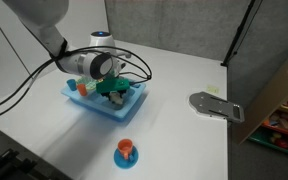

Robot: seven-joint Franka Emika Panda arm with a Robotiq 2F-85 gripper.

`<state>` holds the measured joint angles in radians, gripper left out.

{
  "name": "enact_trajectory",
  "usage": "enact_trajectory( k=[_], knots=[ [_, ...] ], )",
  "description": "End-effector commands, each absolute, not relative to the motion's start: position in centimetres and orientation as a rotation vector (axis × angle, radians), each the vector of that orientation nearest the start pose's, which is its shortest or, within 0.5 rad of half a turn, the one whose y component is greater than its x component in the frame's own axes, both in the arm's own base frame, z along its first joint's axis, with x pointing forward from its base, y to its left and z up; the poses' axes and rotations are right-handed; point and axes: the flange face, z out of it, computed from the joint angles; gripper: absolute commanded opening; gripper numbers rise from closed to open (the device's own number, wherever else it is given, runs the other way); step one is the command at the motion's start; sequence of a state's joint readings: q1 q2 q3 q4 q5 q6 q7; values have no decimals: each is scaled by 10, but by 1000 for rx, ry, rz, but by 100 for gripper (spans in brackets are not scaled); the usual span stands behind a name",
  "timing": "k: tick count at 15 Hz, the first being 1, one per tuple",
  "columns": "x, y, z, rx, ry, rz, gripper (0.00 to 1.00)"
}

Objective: Take the small bottle out of the sink

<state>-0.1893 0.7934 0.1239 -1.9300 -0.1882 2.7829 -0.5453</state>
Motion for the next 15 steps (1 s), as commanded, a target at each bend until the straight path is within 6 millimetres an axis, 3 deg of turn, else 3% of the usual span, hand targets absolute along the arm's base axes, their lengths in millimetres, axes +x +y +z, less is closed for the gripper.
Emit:
enact_trajectory(
  k=[1,5,9,15],
  knots=[
    [609,-31,113,-3028,-898,-151,36],
    [606,-35,139,-3055,-864,-167,36],
    [589,-49,158,-3087,-822,-143,36],
    [561,-86,183,-3112,-693,-54,36]
  ],
)
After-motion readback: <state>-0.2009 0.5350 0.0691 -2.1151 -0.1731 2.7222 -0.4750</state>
